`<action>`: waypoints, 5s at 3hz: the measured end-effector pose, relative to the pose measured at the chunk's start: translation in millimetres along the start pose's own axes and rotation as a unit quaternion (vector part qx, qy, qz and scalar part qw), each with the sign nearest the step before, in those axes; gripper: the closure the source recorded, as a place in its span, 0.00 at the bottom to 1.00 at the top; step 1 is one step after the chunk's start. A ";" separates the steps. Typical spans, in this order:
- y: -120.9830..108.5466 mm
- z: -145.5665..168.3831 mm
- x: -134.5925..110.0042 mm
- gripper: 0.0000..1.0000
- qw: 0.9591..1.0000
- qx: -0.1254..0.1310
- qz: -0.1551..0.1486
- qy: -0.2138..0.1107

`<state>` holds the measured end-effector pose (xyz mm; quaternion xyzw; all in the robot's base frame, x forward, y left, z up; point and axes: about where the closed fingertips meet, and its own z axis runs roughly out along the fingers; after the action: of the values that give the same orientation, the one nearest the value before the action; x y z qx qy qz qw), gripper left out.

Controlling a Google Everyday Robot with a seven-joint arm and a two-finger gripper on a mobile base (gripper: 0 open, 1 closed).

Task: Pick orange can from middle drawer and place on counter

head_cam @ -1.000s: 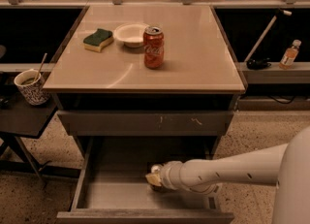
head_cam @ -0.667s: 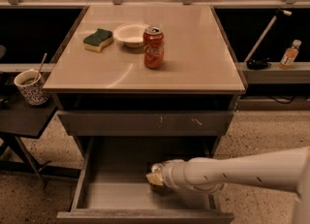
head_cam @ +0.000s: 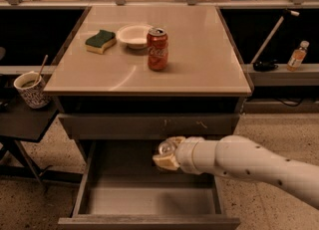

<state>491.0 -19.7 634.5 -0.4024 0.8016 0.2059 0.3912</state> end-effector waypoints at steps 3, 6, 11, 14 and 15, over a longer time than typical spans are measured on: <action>-120.8 -261.8 -59.4 1.00 0.990 0.140 0.012 -0.029; -177.5 -344.6 -213.6 1.00 0.975 0.212 -0.038 -0.051; -298.1 -141.2 -200.6 1.00 0.998 0.005 0.064 0.021; -298.0 -144.5 -205.0 0.35 0.998 0.005 0.064 0.021; -298.0 -144.4 -205.0 0.11 0.998 0.005 0.064 0.021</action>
Offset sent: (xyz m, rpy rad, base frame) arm -0.0005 -0.3626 0.2766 -0.0426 -0.1031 -0.4872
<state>740.5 -189.8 880.4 -0.3526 0.8347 0.2178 0.3626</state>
